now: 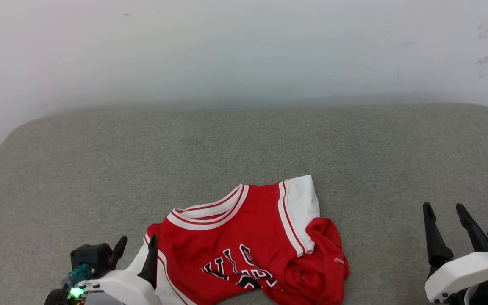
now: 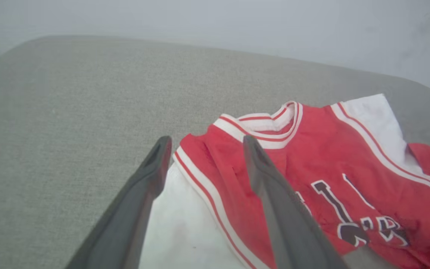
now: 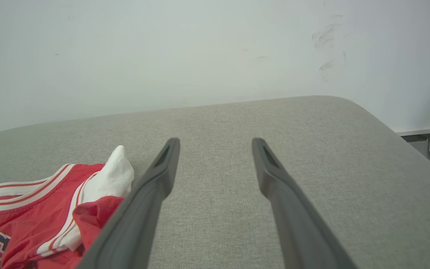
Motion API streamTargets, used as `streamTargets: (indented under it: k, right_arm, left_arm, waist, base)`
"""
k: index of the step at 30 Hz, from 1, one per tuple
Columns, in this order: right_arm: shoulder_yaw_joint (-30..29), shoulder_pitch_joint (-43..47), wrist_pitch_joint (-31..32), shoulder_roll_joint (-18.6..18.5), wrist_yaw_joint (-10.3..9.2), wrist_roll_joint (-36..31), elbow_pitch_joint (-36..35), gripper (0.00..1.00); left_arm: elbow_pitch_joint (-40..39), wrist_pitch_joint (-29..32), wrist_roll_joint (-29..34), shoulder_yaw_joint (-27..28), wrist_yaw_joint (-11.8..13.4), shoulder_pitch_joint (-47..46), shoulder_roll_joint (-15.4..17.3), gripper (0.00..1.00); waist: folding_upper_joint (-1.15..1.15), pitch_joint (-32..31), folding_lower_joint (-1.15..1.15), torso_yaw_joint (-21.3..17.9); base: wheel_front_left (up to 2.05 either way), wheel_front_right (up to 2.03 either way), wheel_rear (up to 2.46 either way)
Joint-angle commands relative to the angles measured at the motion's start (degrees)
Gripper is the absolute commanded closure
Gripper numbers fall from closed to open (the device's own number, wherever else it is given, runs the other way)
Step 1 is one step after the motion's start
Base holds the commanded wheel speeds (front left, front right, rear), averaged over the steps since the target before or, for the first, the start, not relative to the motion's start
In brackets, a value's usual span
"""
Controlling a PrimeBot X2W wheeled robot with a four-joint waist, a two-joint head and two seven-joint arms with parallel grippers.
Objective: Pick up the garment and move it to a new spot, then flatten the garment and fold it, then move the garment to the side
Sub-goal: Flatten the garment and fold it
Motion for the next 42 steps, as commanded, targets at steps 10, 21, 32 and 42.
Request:
streamTargets:
  k: [10,21,32,42]
  right_arm:
    - [-1.91,-4.47,6.8,-0.61,-0.06,2.63,5.1,0.0]
    - [11.15,-17.41,30.07,-10.33,-0.05,14.04,9.75,0.0]
    - [21.75,-28.07,40.5,-16.52,-0.05,19.26,18.84,0.0]
    - [26.95,-26.69,47.95,-16.27,-0.04,22.62,28.4,1.0]
  left_arm:
    - [-6.19,-11.88,5.84,0.37,-0.32,-5.13,-0.94,0.0]
    - [-8.18,-13.51,7.43,-0.84,-0.58,-9.21,-3.05,0.0]
    - [-5.4,-14.59,6.75,-1.42,-2.16,-12.43,-5.92,0.0]
    - [-2.66,-15.06,6.61,-1.23,-3.11,-12.91,-6.74,0.0]
  waist:
    - [0.0,3.48,0.0,4.35]
    - [0.0,10.06,0.0,10.55]
    - [0.0,15.95,0.0,14.98]
    - [0.0,16.71,0.0,15.24]
  base:
    - [0.0,0.0,0.0]
    - [0.0,0.0,0.0]
    - [0.0,0.0,0.0]
    - [0.0,0.0,0.0]
